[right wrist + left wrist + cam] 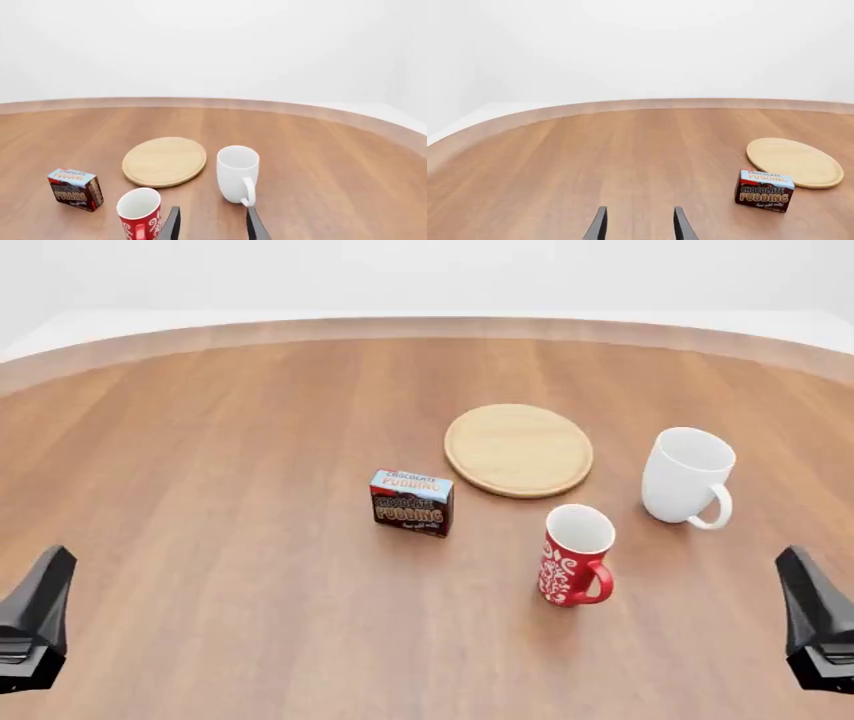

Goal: Put the chocolate pudding to the left of the plate.

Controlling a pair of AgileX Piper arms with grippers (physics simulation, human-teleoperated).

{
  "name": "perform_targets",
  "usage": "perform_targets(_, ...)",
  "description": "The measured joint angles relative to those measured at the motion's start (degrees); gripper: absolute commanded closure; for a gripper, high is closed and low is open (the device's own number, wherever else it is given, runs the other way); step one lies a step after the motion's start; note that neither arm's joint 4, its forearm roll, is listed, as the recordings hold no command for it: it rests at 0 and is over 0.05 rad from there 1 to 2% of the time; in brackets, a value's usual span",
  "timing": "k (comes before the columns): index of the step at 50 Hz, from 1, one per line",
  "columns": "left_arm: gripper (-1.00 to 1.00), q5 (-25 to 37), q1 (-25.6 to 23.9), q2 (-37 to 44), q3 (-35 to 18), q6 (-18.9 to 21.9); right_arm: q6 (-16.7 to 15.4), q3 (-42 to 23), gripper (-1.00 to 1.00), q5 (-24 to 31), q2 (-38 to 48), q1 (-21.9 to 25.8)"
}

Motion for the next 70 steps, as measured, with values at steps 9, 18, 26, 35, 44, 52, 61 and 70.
perform_targets(9,-1.0,0.0,0.0,0.0,0.0,0.0,0.1,-0.1,-1.0,0.4,0.1,0.7)
perform_targets(18,-1.0,0.0,0.0,0.0,0.0,0.0,-0.1,-1.4,-1.0,1.5,0.2,0.5)
perform_targets(26,-1.0,0.0,0.0,0.0,0.0,0.0,-2.3,-7.0,-1.0,4.0,3.8,2.8)
perform_targets(35,-1.0,0.0,0.0,0.0,0.0,0.0,-5.8,-18.5,-1.0,5.1,14.6,6.3)
perform_targets(44,-1.0,0.0,0.0,0.0,0.0,0.0,-10.5,-32.2,-1.0,6.7,28.5,10.4)
perform_targets(52,-1.0,0.0,0.0,0.0,0.0,0.0,-12.8,-42.2,-1.0,8.3,38.8,16.5)
perform_targets(61,-1.0,0.0,0.0,0.0,0.0,0.0,-16.5,-56.9,-1.0,13.7,58.3,25.5)
perform_targets(70,-1.0,0.0,0.0,0.0,0.0,0.0,-19.9,-64.5,-1.0,17.4,71.5,31.7)
